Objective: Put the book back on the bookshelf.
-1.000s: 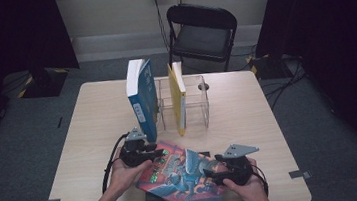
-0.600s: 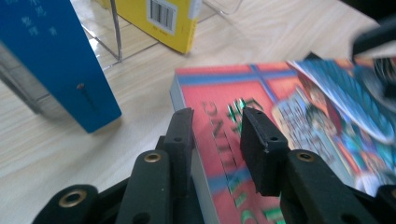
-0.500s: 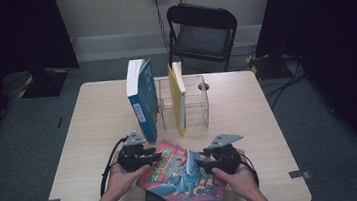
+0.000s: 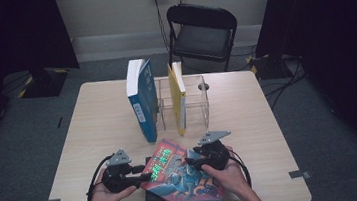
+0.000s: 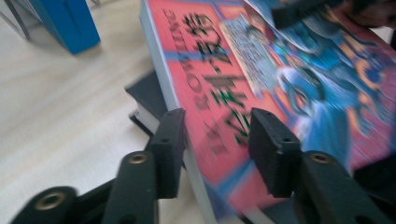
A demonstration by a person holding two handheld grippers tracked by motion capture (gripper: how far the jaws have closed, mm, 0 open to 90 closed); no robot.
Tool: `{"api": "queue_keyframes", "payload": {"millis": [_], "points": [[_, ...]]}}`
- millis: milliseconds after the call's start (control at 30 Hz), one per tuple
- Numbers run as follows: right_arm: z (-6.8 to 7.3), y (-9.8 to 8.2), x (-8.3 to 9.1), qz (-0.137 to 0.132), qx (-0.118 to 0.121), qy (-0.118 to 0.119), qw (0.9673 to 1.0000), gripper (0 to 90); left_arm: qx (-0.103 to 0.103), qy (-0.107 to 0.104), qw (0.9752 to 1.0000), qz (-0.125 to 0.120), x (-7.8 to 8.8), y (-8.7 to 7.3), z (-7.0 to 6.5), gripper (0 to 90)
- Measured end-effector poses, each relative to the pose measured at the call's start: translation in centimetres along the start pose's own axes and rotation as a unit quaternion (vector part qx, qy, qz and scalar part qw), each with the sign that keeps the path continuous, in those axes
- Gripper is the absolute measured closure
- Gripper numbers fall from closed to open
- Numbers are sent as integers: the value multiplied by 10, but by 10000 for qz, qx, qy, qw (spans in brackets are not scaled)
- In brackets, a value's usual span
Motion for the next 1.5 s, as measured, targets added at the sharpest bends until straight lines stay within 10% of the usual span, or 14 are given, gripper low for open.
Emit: {"api": "queue_keyframes", "payload": {"millis": [633, 1500], "points": [[0, 0, 3, 69, 42, -114, 9999, 486, -237, -67, 9997, 16, 8, -16, -2, 501], [1, -37, 40, -17, -353, -180, 9992, 482, 285, 452, 9983, -218, -26, 22, 32, 497]]}}
Point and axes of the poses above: each handheld gripper's, and its own axes: x roughly backward along the jaws, y roughly out of its top, z roughly to its left, the point moved 2 cm from there along -x, roughly forward along the jaws, and after that the axes turned 1 degree about z, right-handed, at the moved point
